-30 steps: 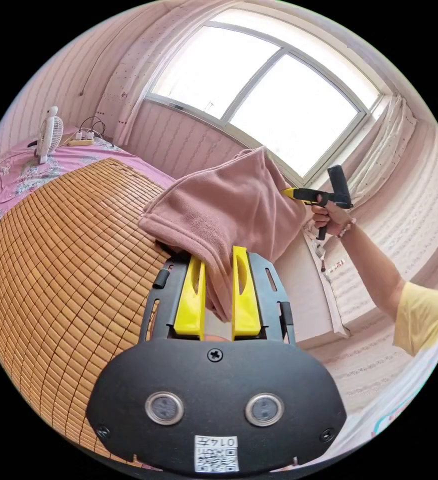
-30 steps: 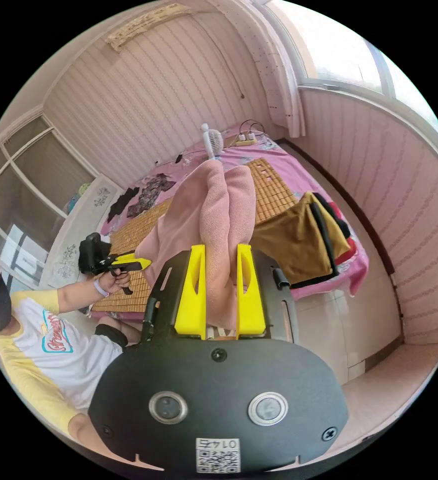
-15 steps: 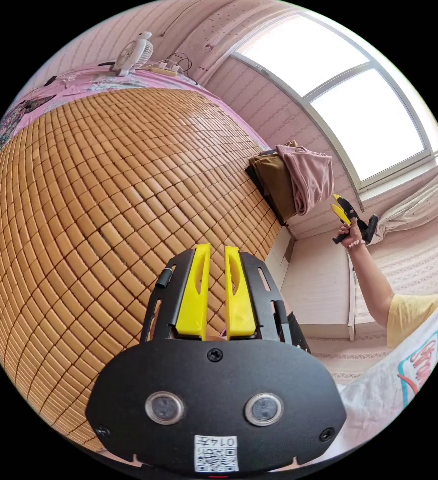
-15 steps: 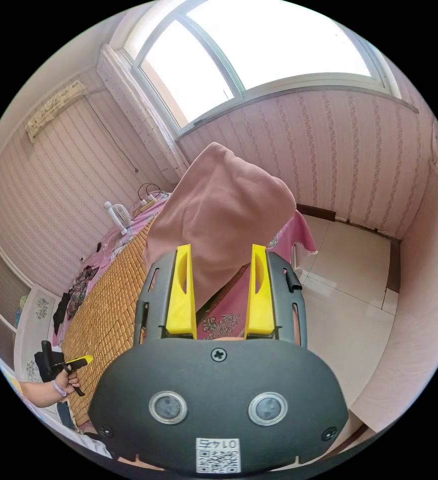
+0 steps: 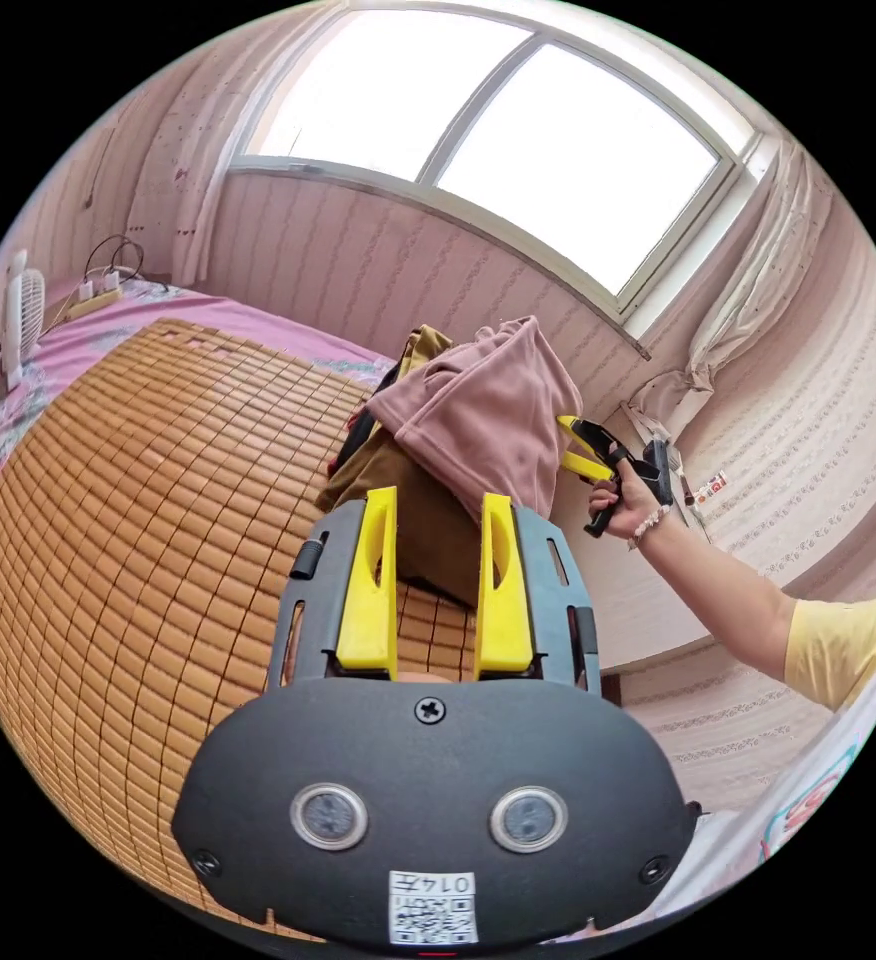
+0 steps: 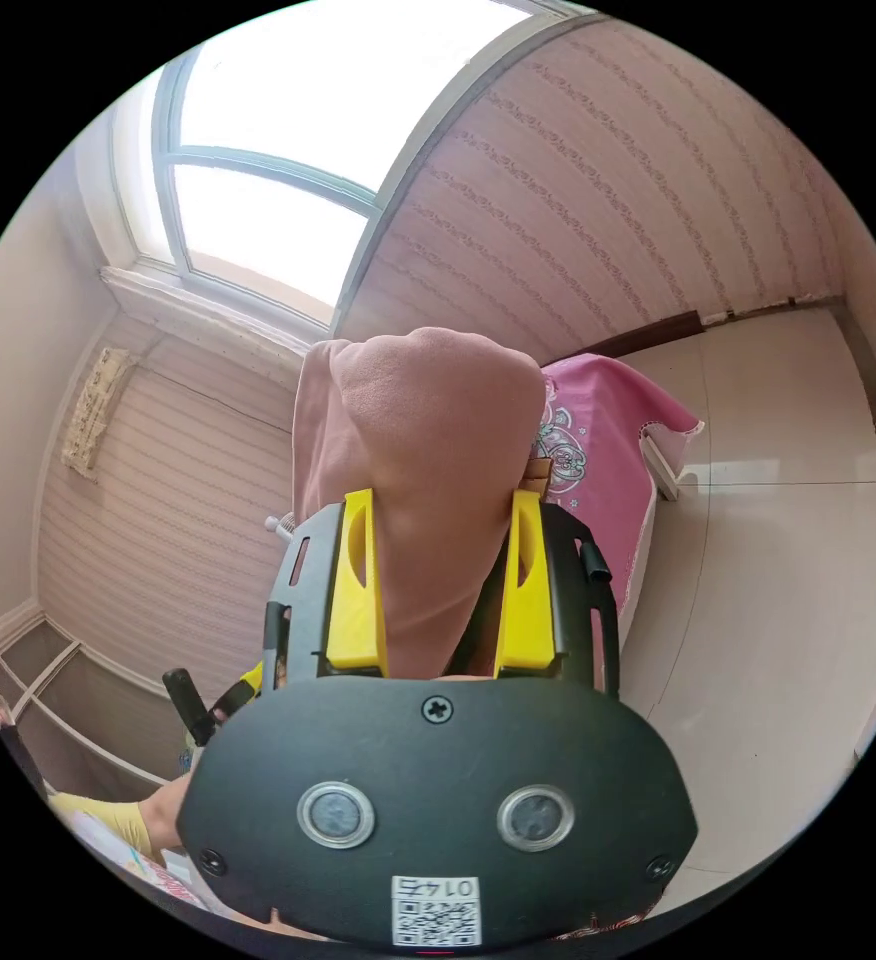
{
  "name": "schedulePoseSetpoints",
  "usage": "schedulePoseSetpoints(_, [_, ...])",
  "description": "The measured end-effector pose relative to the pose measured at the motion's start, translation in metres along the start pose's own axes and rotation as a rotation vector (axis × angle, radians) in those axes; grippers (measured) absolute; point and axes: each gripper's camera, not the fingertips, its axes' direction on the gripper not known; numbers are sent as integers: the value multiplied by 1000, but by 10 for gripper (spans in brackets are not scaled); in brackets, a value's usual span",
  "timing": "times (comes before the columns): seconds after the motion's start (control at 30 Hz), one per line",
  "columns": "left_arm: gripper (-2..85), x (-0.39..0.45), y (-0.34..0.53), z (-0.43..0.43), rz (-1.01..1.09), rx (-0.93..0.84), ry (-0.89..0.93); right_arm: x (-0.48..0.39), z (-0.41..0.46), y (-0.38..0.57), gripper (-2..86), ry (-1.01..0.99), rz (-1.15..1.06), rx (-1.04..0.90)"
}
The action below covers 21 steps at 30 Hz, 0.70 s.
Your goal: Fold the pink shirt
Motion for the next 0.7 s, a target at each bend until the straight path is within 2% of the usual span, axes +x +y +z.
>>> schedulePoseSetpoints(0.07, [87, -1, -26, 32, 30, 6, -9, -16, 0, -4, 157, 36, -69, -45])
schedulePoseSetpoints(0.13, [75, -7, -43, 71, 33, -91, -59, -51, 1, -3, 144, 107, -220, -73])
schedulePoseSetpoints(0.17, [67, -13, -47, 97, 24, -210, -106, -62, 2, -2, 141, 120, -265, -74])
schedulePoseSetpoints(0.2, [59, -19, -47, 111, 10, -268, -83, -87, 5, 1, 137, 143, -376, -79])
schedulePoseSetpoints(0.33, [45, -39, -37, 88, -29, -136, -81, -184, 23, 20, 121, 226, -739, -74])
schedulePoseSetpoints(0.37, [44, -53, -30, 82, -94, -94, -62, -190, 29, 21, 119, 248, -732, -88])
schedulePoseSetpoints(0.47, [42, -92, -21, 93, -293, -149, 3, -185, 53, 22, 114, 387, -573, -157])
schedulePoseSetpoints(0.57, [39, -117, -18, 71, -427, -90, 52, -174, 40, 27, 113, 346, -461, -165])
schedulePoseSetpoints(0.63, [31, -116, -18, 36, -375, -22, 27, -178, 10, 41, 112, 281, -452, -160])
schedulePoseSetpoints(0.7, [19, -105, -10, -22, -214, -18, -36, -184, -23, 71, 112, 238, -496, -118])
